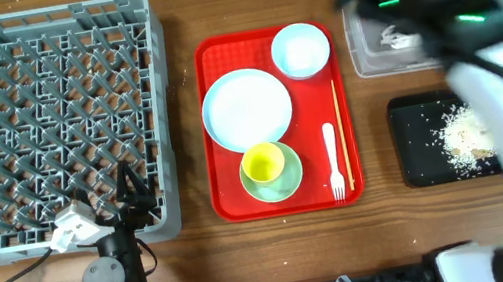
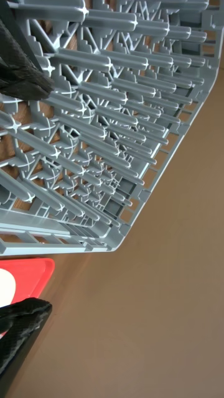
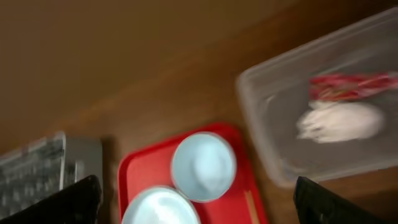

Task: Sort waste into correct bins and load items into the dishwasher rack
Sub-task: 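Return the empty bowl to the red tray and withdraw the right gripper, then raise the left arm and reach toward the blue bowl on the tray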

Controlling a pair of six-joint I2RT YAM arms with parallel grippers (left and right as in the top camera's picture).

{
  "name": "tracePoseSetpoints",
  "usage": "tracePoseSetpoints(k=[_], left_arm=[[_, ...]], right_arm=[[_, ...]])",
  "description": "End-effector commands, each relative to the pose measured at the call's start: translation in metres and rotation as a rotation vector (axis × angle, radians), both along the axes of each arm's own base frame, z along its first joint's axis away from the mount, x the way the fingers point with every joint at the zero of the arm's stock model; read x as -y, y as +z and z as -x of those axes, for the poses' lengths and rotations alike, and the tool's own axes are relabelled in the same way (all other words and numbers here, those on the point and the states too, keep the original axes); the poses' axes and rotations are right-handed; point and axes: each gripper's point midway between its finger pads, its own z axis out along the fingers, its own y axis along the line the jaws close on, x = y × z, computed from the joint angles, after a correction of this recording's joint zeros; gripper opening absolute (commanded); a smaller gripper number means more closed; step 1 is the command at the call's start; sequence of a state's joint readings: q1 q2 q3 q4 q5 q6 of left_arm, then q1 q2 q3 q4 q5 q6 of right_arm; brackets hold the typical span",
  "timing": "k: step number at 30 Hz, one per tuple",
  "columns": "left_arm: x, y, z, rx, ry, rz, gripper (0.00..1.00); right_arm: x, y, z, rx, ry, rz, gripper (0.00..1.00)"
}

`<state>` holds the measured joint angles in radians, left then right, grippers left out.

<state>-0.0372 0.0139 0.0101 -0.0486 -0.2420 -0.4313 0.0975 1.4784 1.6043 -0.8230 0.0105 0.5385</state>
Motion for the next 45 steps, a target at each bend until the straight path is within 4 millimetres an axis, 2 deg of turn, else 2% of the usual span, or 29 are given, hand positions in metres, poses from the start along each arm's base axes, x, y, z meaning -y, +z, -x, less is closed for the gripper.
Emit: tracePoseSetpoints(k=[1,3,7,10,12,14,15,17,18,21,25,27,29,33,35,37,39,41,45], left_arm=[[-0.003,0.000,0.001,0.003,0.018,-0.008,1.00],[-0.003,0.000,0.001,0.003,0.018,-0.008,1.00],[-0.003,0.000,0.001,0.003,0.018,-0.008,1.00],[0.004,0.003,-0.001,0.022,-0.023,0.033,1.00],[0.042,0.005,-0.003,0.039,-0.243,0.172,1.00],[0.073,0.020,0.001,0.084,-0.427,0.251,1.00],[0.088,0.037,0.006,0.140,-0.528,0.259,1.00],[0.102,0.076,0.019,0.290,-0.631,0.211,1.00],[0.103,0.100,0.027,0.377,-0.649,0.184,1.00],[0.095,0.128,0.031,0.397,-0.600,0.147,1.00],[0.090,0.159,0.021,0.233,-0.533,-0.049,0.99],[0.083,0.178,0.003,0.072,-0.492,-0.032,1.00],[0.086,0.190,-0.019,-0.126,-0.507,-0.024,1.00],[0.103,0.212,-0.059,-0.524,-0.577,-0.004,1.00],[0.129,0.226,-0.079,-0.655,-0.678,0.042,1.00],[0.163,0.229,-0.094,-0.709,-0.829,0.136,1.00],[0.198,0.228,-0.104,-0.690,-0.985,0.127,1.00],[0.223,0.203,-0.115,-0.751,-0.976,0.054,1.00],[0.253,0.153,-0.125,-0.889,-0.850,-0.149,1.00]], right_arm=[[0.095,0.010,0.034,-0.027,-0.234,-0.036,1.00],[0.153,-0.001,0.063,-0.097,-0.402,-0.049,1.00],[0.195,-0.015,0.085,-0.154,-0.530,-0.066,1.00],[0.203,-0.017,0.087,-0.158,-0.551,-0.068,1.00],[0.202,-0.017,0.087,-0.158,-0.551,-0.068,1.00],[0.202,-0.017,0.087,-0.159,-0.551,-0.068,1.00],[0.202,-0.017,0.087,-0.158,-0.551,-0.068,1.00],[0.202,-0.017,0.087,-0.159,-0.551,-0.068,0.99],[0.202,-0.017,0.087,-0.158,-0.551,-0.068,1.00],[0.202,-0.017,0.087,-0.158,-0.551,-0.068,1.00],[0.202,-0.017,0.087,-0.158,-0.551,-0.068,1.00],[0.202,-0.017,0.087,-0.158,-0.551,-0.068,1.00],[0.202,-0.017,0.087,-0.158,-0.551,-0.068,1.00],[0.202,-0.017,0.087,-0.158,-0.551,-0.068,1.00],[0.202,-0.017,0.087,-0.158,-0.551,-0.068,1.00],[0.202,-0.017,0.087,-0.158,-0.551,-0.069,1.00],[0.202,-0.017,0.087,-0.158,-0.551,-0.068,1.00],[0.202,-0.017,0.087,-0.159,-0.551,-0.068,1.00],[0.202,-0.017,0.087,-0.158,-0.551,-0.068,1.00]])
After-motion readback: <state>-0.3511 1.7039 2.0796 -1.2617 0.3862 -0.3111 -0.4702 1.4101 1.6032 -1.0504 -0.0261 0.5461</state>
